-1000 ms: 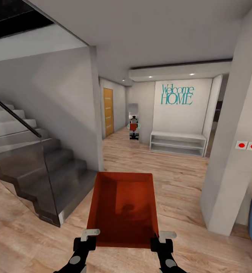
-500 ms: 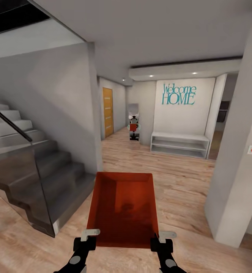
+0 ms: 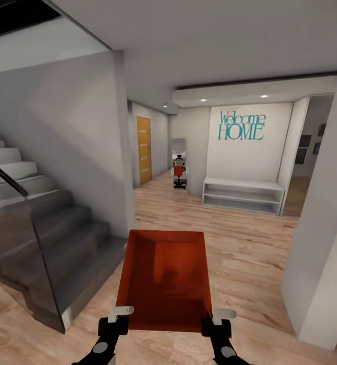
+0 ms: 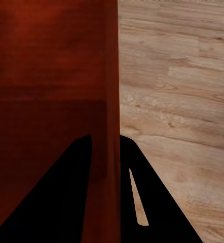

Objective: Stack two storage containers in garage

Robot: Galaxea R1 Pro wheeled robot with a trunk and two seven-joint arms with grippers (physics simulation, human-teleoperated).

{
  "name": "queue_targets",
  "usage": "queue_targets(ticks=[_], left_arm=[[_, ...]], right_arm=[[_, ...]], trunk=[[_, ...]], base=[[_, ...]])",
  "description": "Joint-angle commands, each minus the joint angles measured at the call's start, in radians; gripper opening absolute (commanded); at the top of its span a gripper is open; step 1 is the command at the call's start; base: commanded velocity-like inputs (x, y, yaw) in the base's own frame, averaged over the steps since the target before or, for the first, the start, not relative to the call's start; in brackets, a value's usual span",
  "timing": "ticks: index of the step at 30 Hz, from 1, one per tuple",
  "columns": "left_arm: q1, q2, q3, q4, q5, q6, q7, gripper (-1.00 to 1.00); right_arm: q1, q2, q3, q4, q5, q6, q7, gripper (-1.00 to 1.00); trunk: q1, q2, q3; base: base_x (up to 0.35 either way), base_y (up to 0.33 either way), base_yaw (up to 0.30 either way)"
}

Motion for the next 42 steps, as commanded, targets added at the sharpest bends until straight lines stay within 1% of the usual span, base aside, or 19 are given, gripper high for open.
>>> queue_targets(ticks=[1, 42], left_arm=[[0.0, 0.002, -0.001, 0.003, 0.005, -0.002, 0.011, -1.0], [0.0, 0.002, -0.001, 0.003, 0.005, -0.002, 0.011, -1.0]], right_arm=[[-0.002, 0.0, -0.019, -0.059, 0.018, -0.013, 0.013, -1.0], [-0.002, 0.0, -0.019, -0.059, 0.018, -0.013, 0.013, -1.0]], trunk=[[0.001, -0.001, -0.002], [0.001, -0.001, -0.002]], base=[[0.323, 0.0, 0.0], [0.323, 0.0, 0.0]])
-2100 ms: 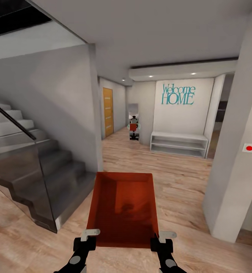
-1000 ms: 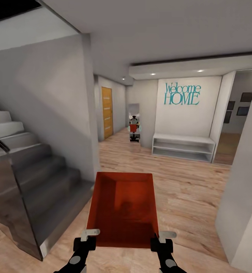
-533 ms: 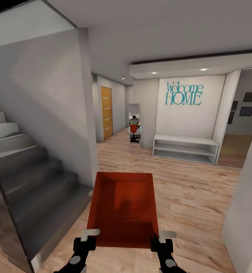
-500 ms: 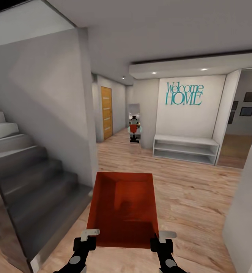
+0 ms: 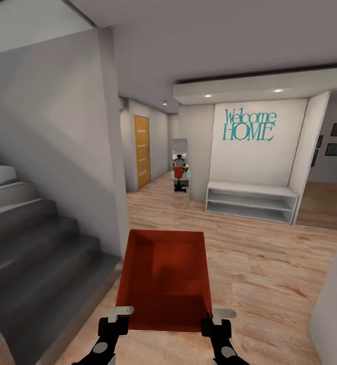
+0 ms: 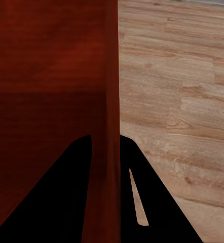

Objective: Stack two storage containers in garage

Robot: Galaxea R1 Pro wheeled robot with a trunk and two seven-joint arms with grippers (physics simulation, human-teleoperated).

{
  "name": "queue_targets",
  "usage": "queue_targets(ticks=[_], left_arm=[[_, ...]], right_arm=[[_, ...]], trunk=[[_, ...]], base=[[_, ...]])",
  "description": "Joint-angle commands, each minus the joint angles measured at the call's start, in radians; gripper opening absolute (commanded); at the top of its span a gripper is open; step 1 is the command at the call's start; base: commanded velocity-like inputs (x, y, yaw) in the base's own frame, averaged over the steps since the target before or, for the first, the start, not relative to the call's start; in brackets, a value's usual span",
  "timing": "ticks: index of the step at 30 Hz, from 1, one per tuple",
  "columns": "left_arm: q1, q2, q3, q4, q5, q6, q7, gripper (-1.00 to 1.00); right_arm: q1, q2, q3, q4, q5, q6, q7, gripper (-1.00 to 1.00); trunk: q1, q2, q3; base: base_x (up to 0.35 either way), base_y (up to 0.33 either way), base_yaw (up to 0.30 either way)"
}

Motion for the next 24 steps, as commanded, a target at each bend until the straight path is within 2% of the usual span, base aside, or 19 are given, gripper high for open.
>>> queue_targets(ticks=[1, 24], left_arm=[[0.0, 0.002, -0.001, 0.003, 0.005, -0.002, 0.011, -1.0], [0.0, 0.002, -0.001, 0.003, 0.005, -0.002, 0.011, -1.0]], right_arm=[[-0.002, 0.0, -0.019, -0.059, 0.018, -0.013, 0.013, -1.0], [-0.002, 0.0, -0.019, -0.059, 0.018, -0.013, 0.013, -1.0]], trunk=[[0.001, -0.001, -0.002], [0.001, -0.001, -0.002]], base=[[0.323, 0.0, 0.0], [0.323, 0.0, 0.0]])
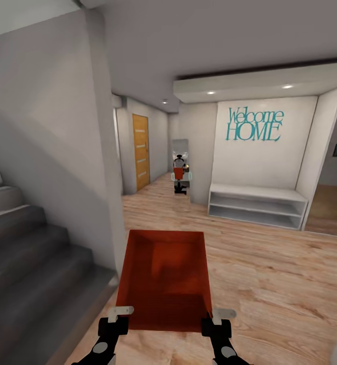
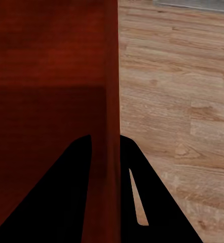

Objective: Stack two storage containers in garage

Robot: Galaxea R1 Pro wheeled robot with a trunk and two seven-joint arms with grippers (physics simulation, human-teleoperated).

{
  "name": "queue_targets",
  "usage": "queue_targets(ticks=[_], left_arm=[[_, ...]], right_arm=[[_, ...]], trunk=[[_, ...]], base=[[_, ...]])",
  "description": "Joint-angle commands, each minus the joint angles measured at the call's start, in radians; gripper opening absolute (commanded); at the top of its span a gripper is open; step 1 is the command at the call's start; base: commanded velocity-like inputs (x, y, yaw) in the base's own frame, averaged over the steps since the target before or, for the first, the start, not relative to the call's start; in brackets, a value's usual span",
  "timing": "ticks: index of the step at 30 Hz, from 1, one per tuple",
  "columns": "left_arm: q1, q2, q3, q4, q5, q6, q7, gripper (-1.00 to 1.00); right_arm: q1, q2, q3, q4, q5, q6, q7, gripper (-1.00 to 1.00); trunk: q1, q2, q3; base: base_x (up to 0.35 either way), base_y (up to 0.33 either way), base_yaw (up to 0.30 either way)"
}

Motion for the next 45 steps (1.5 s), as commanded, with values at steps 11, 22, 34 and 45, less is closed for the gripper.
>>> queue_targets(ticks=[11, 22, 34, 45], left_arm=[[0.0, 0.002, -0.001, 0.003, 0.005, -0.002, 0.011, -1.0], [0.0, 0.002, -0.001, 0.003, 0.005, -0.002, 0.011, -1.0], [0.0, 0.002, -0.001, 0.003, 0.005, -0.002, 0.011, -1.0], [0.0, 0.002, -0.001, 0.003, 0.005, -0.002, 0.011, -1.0]], right_arm=[[-0.002, 0.0, -0.019, -0.059, 0.018, -0.013, 0.013, -1.0], [-0.002, 0.0, -0.019, -0.059, 0.018, -0.013, 0.013, -1.0], [-0.002, 0.0, -0.019, -0.059, 0.018, -0.013, 0.013, -1.0], [-0.002, 0.001, -0.019, -0.059, 0.018, -0.014, 0.008, -1.0]], trunk=[[0.001, -0.001, -0.002], [0.001, -0.001, -0.002], [0.001, -0.001, -0.002], [0.001, -0.001, -0.002]], base=[[0.323, 0.0, 0.0], [0.323, 0.0, -0.035], [0.323, 0.0, -0.026], [0.323, 0.0, -0.046]])
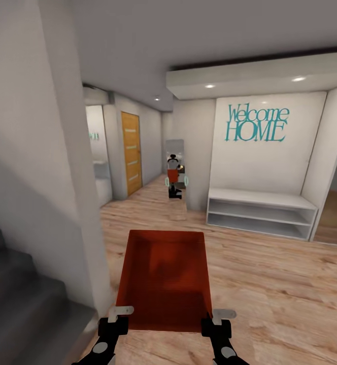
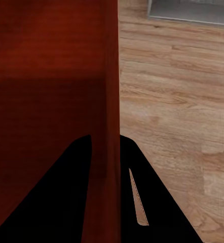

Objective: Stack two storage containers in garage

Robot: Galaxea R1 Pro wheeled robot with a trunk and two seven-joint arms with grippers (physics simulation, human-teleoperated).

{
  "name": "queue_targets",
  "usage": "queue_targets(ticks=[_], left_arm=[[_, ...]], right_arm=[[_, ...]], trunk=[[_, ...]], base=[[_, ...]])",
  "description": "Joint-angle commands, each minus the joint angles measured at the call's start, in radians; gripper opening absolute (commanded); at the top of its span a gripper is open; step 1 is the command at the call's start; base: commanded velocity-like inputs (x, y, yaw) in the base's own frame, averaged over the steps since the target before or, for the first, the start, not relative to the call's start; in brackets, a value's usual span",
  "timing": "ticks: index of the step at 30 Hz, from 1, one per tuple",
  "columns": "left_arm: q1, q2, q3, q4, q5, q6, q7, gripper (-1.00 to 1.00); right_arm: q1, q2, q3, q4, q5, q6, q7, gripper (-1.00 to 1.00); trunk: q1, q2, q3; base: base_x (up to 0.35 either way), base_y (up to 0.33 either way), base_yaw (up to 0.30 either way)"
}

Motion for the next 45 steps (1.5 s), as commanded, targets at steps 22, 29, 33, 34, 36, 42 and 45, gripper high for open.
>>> queue_targets(ticks=[22, 29, 33, 34, 36, 42, 45], left_arm=[[0.0, 0.001, 0.0, 0.002, 0.005, -0.001, 0.011, -1.0], [0.0, 0.001, 0.0, 0.002, 0.005, -0.001, 0.011, -1.0], [0.0, 0.001, 0.0, 0.002, 0.005, -0.001, 0.011, -1.0], [0.0, 0.001, 0.0, 0.002, 0.005, -0.001, 0.011, -1.0], [0.0, 0.001, 0.0, 0.002, 0.005, -0.001, 0.011, -1.0], [0.0, 0.001, 0.0, 0.002, 0.005, -0.001, 0.011, -1.0], [0.0, 0.001, 0.0, 0.002, 0.005, -0.001, 0.011, -1.0]], right_arm=[[-0.002, -0.001, -0.019, -0.061, 0.019, -0.011, 0.014, -1.0], [-0.002, -0.001, -0.019, -0.061, 0.018, -0.011, 0.014, -1.0], [-0.002, -0.001, -0.019, -0.061, 0.018, -0.011, 0.013, -1.0], [-0.002, -0.001, -0.019, -0.061, 0.018, -0.011, 0.013, -1.0], [-0.002, -0.001, -0.019, -0.061, 0.018, -0.011, 0.013, -1.0], [-0.002, -0.001, -0.019, -0.061, 0.019, -0.011, 0.014, -1.0], [-0.002, -0.001, -0.019, -0.061, 0.019, -0.011, 0.013, -1.0]], trunk=[[0.001, -0.001, -0.002], [0.001, -0.001, -0.002], [0.001, -0.001, -0.002], [0.001, -0.001, -0.002], [0.001, -0.001, -0.002], [0.001, -0.001, -0.002], [0.001, -0.001, -0.002]], base=[[0.323, 0.0, -0.135], [0.323, 0.0, -0.001], [0.323, 0.0, 0.0], [0.322, 0.0, 0.0], [0.322, 0.0, 0.0], [0.323, 0.0, 0.0], [0.323, 0.0, 0.0]])
